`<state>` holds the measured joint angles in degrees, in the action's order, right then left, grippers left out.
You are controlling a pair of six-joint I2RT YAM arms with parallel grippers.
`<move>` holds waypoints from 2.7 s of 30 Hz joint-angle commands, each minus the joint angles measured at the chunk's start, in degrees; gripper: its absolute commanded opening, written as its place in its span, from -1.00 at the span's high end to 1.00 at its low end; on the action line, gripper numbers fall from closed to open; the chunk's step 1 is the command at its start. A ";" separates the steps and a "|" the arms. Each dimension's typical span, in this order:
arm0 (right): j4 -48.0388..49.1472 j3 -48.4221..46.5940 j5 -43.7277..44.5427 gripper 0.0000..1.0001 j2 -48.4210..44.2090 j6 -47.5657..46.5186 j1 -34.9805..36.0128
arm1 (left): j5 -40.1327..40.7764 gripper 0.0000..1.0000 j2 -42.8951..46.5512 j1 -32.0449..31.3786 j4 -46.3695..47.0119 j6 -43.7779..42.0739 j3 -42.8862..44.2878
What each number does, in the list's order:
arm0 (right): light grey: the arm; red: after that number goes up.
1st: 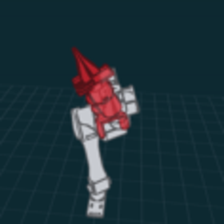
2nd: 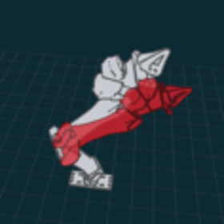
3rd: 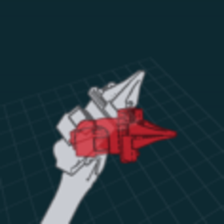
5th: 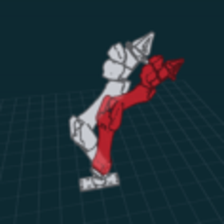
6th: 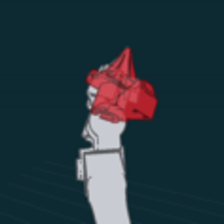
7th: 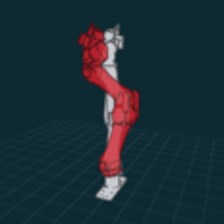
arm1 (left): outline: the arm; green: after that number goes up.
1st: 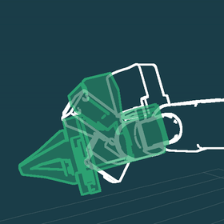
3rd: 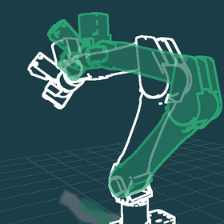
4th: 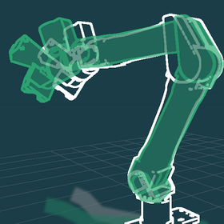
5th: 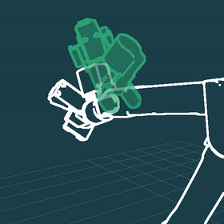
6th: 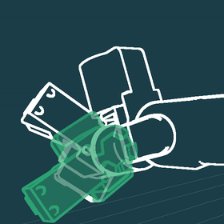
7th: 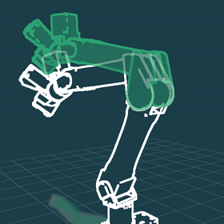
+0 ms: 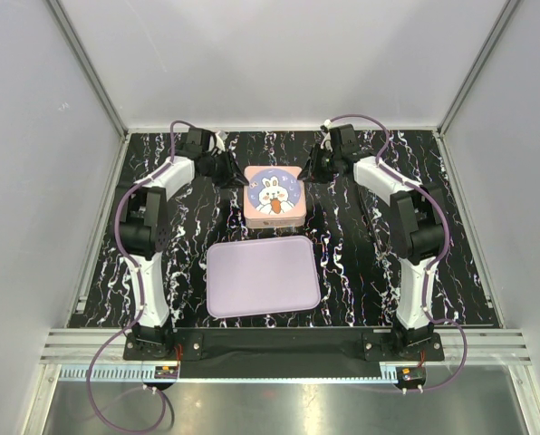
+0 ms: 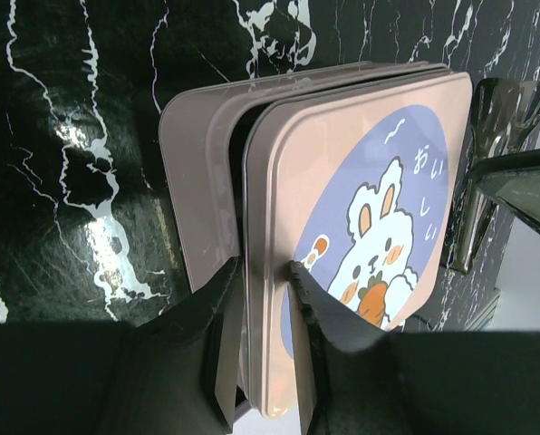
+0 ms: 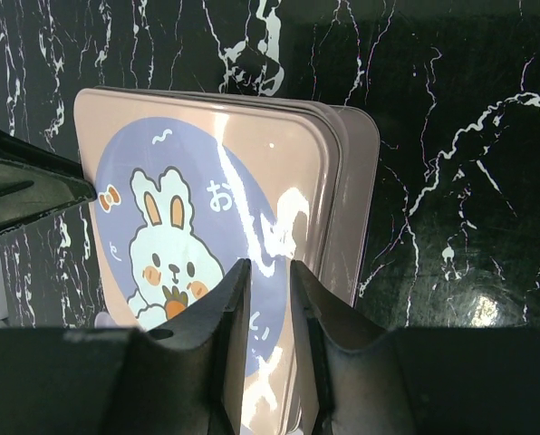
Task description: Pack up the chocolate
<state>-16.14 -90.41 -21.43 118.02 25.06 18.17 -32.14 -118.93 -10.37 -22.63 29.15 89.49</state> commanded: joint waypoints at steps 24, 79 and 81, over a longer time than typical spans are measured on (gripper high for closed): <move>-1.00 -4.16 4.03 0.39 -2.00 -1.51 -0.77 | 1.38 0.15 1.34 0.62 0.22 -0.23 3.14; 1.55 -2.49 -1.25 0.47 0.73 -0.36 1.78 | -4.95 0.64 -0.25 0.00 6.20 4.78 -0.46; 1.73 -2.49 -0.90 0.46 0.46 -0.27 1.78 | -4.69 0.65 -0.24 -0.09 6.37 4.69 -0.55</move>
<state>-18.48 -92.60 -19.53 120.97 24.86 18.79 -32.56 -120.01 -9.56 -19.79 32.32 89.08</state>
